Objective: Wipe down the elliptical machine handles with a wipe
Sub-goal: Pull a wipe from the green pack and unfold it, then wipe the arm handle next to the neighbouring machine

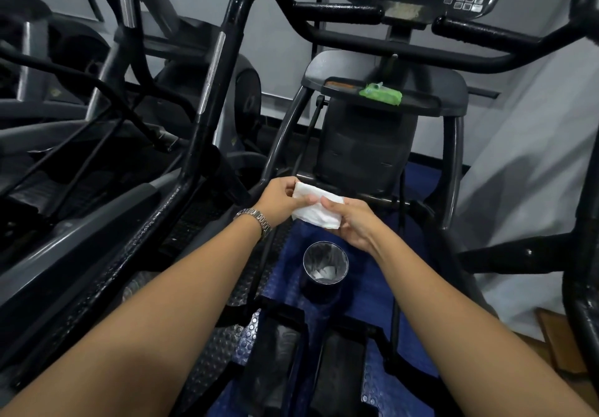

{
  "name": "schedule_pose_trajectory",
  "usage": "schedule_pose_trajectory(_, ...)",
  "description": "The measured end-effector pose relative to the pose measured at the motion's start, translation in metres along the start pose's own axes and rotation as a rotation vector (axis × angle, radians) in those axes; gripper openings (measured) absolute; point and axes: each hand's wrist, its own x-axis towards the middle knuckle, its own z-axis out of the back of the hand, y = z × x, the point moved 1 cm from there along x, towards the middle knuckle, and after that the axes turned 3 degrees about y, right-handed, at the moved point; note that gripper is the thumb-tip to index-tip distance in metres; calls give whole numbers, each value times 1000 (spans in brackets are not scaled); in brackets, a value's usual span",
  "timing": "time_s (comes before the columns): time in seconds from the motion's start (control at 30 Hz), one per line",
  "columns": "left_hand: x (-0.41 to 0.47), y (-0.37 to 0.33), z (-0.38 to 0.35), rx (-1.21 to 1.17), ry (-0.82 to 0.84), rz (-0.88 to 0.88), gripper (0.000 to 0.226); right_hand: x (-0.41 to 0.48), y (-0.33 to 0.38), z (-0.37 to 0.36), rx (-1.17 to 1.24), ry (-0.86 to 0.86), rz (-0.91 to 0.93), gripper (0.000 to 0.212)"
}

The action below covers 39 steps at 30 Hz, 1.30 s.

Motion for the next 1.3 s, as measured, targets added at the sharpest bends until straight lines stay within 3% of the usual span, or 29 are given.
schedule_pose_trajectory(0.13,-16,4,5,-25,-44,27,33,-2,-8,-12,52,-42,0,38)
schedule_pose_trajectory(0.23,-26,11,12,-105,-158,56,22,-4,-13,-28,74,-68,5,14)
schedule_pose_trajectory(0.37,-40,23,26,-157,-286,83,20,-9,-17,-51,238,-55,-34,29)
schedule_pose_trajectory(0.53,-62,21,39,-62,-290,23,27,-23,-27,-85,201,-34,-29,43)
schedule_pose_trajectory(0.7,-89,22,49,-17,-270,-10,16,-31,-42,-118,190,-170,-4,35)
schedule_pose_trajectory(0.8,-113,25,54,2,-273,17,28,-43,-53,-138,180,-242,10,30)
schedule_pose_trajectory(1.03,-175,28,75,208,-285,-42,20,-79,-88,-183,255,-245,56,31)
schedule_pose_trajectory(1.3,-246,14,114,605,-237,-272,41,-111,-123,-225,153,-228,89,36)
